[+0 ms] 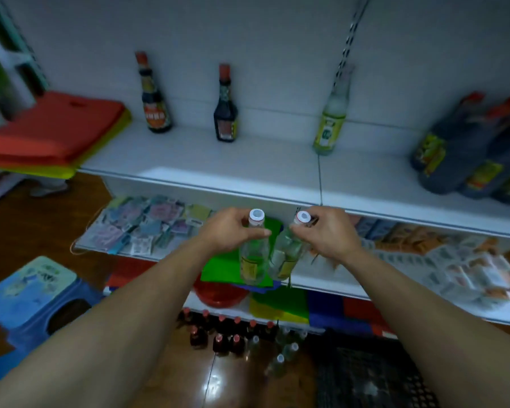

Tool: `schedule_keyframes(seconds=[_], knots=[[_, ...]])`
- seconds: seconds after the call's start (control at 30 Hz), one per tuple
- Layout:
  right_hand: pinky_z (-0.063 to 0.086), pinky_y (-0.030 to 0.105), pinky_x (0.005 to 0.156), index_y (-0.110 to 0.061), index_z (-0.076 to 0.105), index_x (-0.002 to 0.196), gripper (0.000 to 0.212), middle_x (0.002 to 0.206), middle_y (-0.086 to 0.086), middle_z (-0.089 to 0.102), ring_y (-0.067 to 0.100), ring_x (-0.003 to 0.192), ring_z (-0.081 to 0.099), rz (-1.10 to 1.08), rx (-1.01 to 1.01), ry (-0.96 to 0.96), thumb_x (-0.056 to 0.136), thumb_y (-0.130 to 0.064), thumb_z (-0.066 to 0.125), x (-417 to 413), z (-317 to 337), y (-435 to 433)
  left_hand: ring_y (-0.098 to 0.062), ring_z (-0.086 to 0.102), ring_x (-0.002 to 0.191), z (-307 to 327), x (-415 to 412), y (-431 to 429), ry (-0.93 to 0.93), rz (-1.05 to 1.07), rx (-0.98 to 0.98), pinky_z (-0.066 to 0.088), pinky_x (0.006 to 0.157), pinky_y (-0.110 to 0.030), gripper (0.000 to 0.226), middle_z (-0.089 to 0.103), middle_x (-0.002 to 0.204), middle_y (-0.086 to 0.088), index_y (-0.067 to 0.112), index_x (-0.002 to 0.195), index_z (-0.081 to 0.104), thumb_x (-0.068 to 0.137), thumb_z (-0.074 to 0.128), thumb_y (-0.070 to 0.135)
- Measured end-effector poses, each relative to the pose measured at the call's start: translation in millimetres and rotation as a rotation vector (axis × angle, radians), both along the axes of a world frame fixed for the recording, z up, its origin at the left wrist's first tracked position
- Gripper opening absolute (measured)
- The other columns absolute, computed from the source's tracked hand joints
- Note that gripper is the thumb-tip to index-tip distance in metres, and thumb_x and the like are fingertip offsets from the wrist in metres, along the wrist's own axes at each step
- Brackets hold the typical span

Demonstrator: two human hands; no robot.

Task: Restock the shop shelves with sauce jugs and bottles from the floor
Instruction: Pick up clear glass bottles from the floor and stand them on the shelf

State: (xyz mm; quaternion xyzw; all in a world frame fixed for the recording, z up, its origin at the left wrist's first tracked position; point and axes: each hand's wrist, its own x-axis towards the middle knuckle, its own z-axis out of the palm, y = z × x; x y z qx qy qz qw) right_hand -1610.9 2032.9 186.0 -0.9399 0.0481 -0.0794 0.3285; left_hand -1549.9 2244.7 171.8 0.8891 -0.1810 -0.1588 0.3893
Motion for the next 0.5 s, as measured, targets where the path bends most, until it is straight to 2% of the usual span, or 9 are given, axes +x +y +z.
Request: schedule_keyframes(seconds=[0.07,0.13,0.2,0.3,0.37,0.5], knots=[[0.045,0.030,0.063,-0.015,0.070,0.077,0.019,0.071,0.000,0.066,0.017,0.072,0.061,-0.028,-0.036,-0.046,0.076,-0.033,0.070,3,28,-3,-0.014,0.069,0.089,32,9,-4,-0.031,-0.030,-0.024,0.054,0.089,-0.040,0.025,0.075,0.086,0.007,0.032,0.076,0.070,0.068,0.077,0.054],[0.046,0.030,0.064,-0.015,0.071,0.079,0.022,0.073,-0.002,0.067,0.017,0.074,0.063,-0.050,-0.016,-0.103,0.075,-0.037,0.070,7,50,-8,-0.013,0.069,0.087,61,18,-9,-0.098,-0.039,-0.017,0.054,0.088,-0.040,0.031,0.075,0.084,0.009,0.034,0.076,0.072,0.063,0.074,0.062],[0.050,0.031,0.065,-0.017,0.069,0.074,0.025,0.071,-0.002,0.068,0.017,0.073,0.065,-0.076,0.003,-0.145,0.073,-0.042,0.069,12,72,-13,-0.011,0.069,0.086,85,27,-15,-0.124,-0.052,-0.039,0.054,0.088,-0.038,0.024,0.075,0.083,0.010,0.033,0.074,0.073,0.069,0.076,0.056],[0.045,0.030,0.062,-0.017,0.068,0.072,0.024,0.070,-0.001,0.068,0.016,0.071,0.063,-0.109,0.011,-0.178,0.076,-0.040,0.072,17,104,-22,-0.010,0.068,0.085,117,38,-33,-0.161,-0.070,-0.066,0.052,0.090,-0.037,0.018,0.074,0.082,0.010,0.031,0.071,0.071,0.073,0.077,0.048],[0.046,0.031,0.063,-0.015,0.070,0.074,0.025,0.071,0.001,0.069,0.017,0.071,0.063,-0.132,0.011,-0.200,0.077,-0.040,0.072,22,121,-30,-0.011,0.066,0.082,132,47,-47,-0.177,-0.064,-0.106,0.051,0.087,-0.036,0.020,0.073,0.080,0.009,0.029,0.071,0.071,0.073,0.077,0.048],[0.041,0.029,0.056,-0.017,0.062,0.059,0.029,0.063,0.001,0.067,0.017,0.065,0.062,-0.200,0.035,-0.264,0.076,-0.037,0.073,39,138,-58,-0.017,0.066,0.083,153,65,-76,-0.167,-0.056,-0.133,0.050,0.080,-0.032,0.031,0.074,0.087,-0.003,0.016,0.081,0.074,0.077,0.074,0.046]])
